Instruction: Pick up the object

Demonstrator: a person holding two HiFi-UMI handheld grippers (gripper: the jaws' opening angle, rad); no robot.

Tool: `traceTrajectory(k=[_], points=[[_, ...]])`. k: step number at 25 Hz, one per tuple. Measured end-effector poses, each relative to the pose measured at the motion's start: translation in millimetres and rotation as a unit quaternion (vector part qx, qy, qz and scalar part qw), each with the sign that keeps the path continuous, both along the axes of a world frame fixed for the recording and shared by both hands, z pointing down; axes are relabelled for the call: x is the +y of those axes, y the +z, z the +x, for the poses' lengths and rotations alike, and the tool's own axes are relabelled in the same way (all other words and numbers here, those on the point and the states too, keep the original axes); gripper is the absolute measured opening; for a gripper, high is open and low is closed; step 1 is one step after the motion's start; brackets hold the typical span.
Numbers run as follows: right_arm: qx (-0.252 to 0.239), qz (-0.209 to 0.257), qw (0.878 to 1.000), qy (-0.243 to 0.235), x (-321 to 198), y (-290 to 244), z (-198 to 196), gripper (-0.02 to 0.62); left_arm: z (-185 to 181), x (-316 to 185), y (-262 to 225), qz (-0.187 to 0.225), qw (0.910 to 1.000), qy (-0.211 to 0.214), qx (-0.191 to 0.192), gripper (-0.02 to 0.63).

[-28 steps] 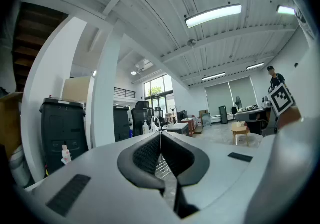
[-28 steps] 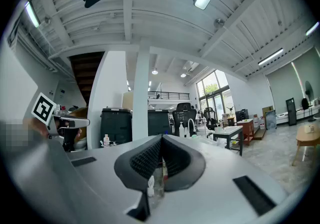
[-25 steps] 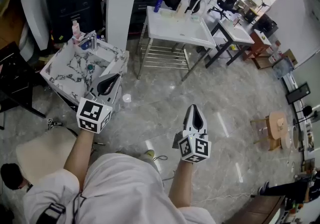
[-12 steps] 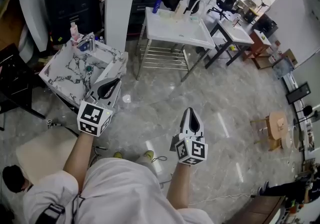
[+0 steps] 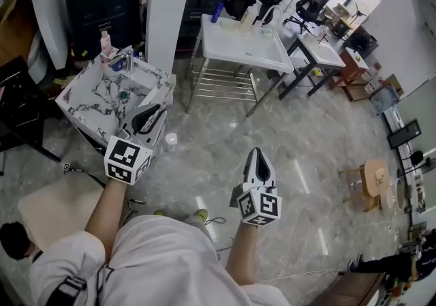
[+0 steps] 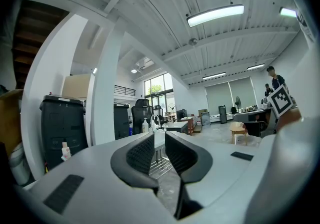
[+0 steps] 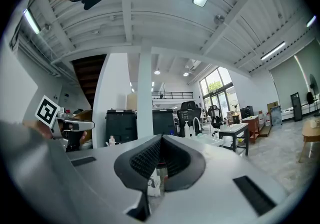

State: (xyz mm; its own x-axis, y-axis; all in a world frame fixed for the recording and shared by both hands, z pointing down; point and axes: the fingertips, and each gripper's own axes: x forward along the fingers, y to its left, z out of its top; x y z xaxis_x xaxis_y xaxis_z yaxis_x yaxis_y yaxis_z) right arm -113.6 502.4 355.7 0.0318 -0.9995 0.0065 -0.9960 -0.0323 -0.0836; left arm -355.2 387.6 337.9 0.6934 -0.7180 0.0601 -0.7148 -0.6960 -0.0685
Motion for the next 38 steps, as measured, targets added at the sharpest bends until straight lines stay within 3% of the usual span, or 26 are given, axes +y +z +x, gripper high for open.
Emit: traceTrajectory(k=[12,25,38], points=[[-0.014,-0.008,1.0,-0.008,-7,9,-9,0.005,-5,-6,9,-0.009,0.9999,0.005,0.007,0.081],[-0.029,-0.019,0.999,-0.025,-88,32,43,0.005,42,-71,27,-0.017,0.9996,-0.003,-0.022,0.081],[-0.066,-0.012,0.997,-0.046,-223,35,150,0.005,154,-197,37,-0.033,0.9986,-0.006,-0.042,0.081]])
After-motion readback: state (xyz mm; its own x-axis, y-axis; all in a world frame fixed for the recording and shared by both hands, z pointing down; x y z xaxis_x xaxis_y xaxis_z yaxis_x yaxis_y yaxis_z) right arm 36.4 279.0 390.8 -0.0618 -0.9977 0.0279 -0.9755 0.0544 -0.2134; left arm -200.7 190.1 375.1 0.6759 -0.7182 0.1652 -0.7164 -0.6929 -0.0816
